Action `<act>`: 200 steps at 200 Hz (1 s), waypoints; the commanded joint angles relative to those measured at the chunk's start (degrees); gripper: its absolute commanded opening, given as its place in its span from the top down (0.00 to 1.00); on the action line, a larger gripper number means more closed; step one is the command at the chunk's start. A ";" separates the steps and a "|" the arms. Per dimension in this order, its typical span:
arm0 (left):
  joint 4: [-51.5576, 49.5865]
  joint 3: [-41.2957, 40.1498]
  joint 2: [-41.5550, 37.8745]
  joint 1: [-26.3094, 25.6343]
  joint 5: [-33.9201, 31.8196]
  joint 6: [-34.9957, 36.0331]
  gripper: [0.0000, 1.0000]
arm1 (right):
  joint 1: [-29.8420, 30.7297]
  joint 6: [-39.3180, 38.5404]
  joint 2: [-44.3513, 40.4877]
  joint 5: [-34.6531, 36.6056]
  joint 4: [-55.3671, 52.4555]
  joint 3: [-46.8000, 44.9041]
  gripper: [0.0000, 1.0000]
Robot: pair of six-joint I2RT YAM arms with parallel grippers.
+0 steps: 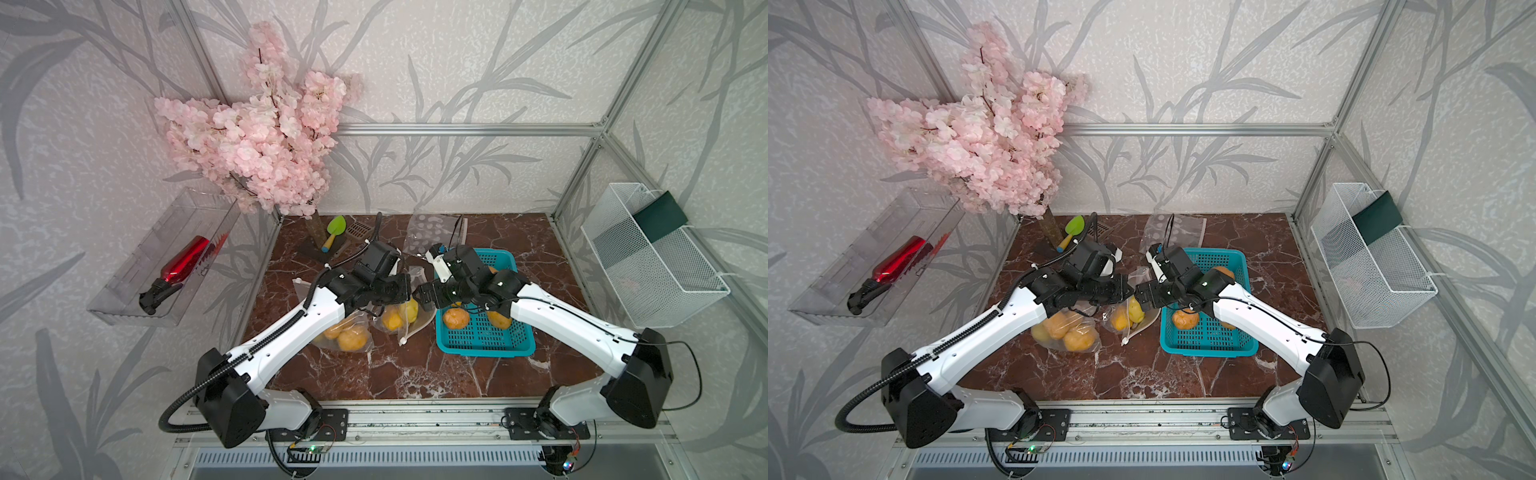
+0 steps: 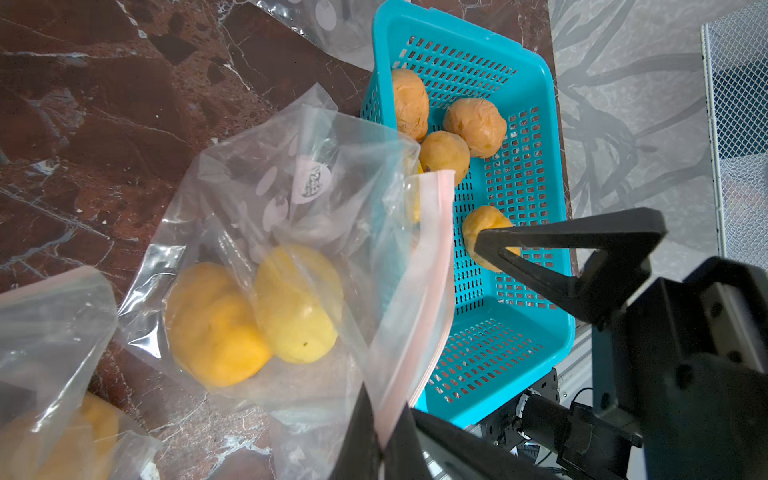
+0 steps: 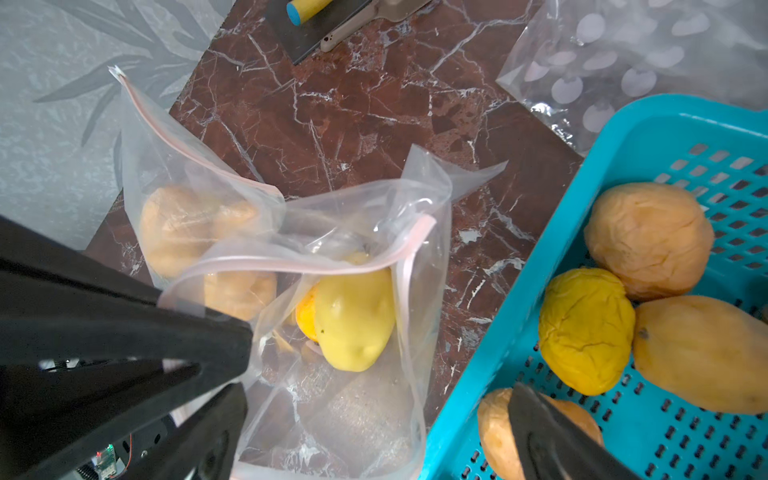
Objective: Put the potatoes into a zipper bag and zip it
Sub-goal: Place the potato into the zipper food storage bag, then pick up the potato from the basket.
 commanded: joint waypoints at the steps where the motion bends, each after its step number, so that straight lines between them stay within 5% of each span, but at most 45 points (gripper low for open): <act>1: 0.43 -0.89 -1.15 0.73 0.22 -0.73 1.00 | -0.29 0.30 -6.08 4.00 -0.71 -0.57 0.00; 71: 0.58 -1.35 -1.09 1.54 0.22 -0.86 1.00 | -3.09 1.54 -21.80 25.74 -3.62 -8.80 0.01; 111: 0.53 -1.33 -0.08 1.93 0.55 -1.00 1.00 | -11.61 5.02 -11.44 19.24 -12.93 -6.37 0.00; 131: 0.67 -1.51 -0.53 2.12 0.42 -1.01 1.00 | -14.42 4.76 -2.99 14.33 -14.77 -4.73 0.09; 200: 0.32 -1.78 -1.49 2.44 -0.31 -0.74 1.00 | -14.92 3.23 15.34 0.93 -16.51 -0.35 0.17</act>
